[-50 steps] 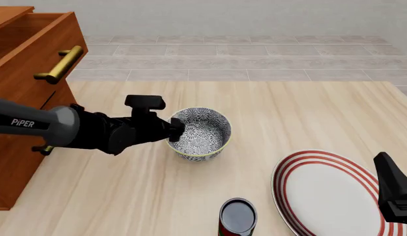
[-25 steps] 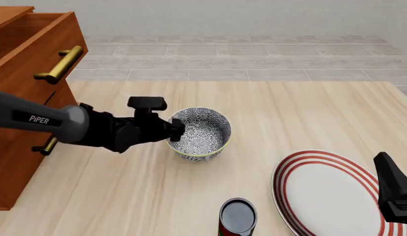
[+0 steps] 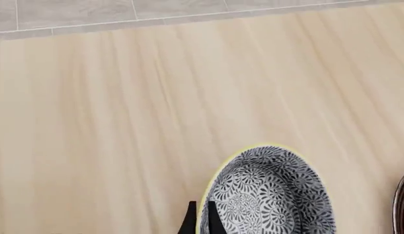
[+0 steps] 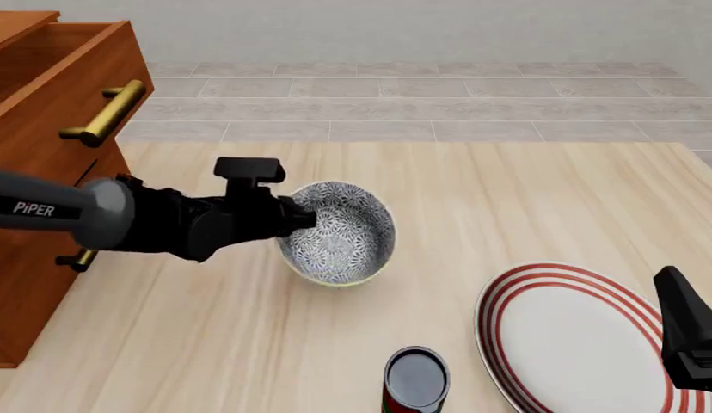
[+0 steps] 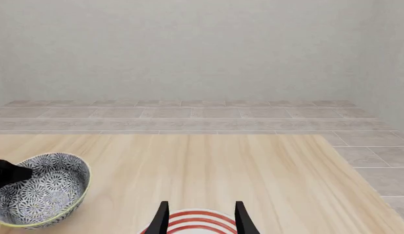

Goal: Put the bowl on top of the cabinet.

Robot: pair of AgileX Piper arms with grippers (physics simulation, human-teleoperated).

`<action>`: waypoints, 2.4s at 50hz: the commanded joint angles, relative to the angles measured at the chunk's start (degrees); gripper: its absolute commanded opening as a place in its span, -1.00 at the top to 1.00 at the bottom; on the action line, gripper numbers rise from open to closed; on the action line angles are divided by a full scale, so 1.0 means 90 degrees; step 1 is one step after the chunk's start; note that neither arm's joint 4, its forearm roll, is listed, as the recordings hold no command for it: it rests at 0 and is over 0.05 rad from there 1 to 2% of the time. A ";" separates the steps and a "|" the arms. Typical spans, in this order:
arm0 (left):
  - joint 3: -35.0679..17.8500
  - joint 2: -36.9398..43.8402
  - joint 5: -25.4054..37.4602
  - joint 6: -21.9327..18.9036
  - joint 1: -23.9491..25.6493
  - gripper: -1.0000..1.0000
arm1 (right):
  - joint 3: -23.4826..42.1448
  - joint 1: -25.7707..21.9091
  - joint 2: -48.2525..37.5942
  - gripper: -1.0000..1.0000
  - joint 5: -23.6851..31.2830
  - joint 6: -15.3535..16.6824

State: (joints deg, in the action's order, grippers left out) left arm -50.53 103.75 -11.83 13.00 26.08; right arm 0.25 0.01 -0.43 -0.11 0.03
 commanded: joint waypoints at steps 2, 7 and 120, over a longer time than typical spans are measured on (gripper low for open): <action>0.0344 -0.0978 0.0177 -0.0146 0.0121 1.00 | 0.0000 0.0000 0.0000 -1.00 0.0000 0.0001; 0.0416 -0.1322 0.0258 -0.0110 0.0072 1.00 | 0.0000 0.0000 -0.0001 -1.00 0.0000 0.0000; 0.0515 -0.8190 0.3309 -0.1153 -0.1026 1.00 | 0.0661 -0.0028 0.0047 -1.00 0.0713 -0.0005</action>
State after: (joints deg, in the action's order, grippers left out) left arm -44.07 32.36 16.28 2.39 17.80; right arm 5.69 -0.23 -0.04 5.75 -0.02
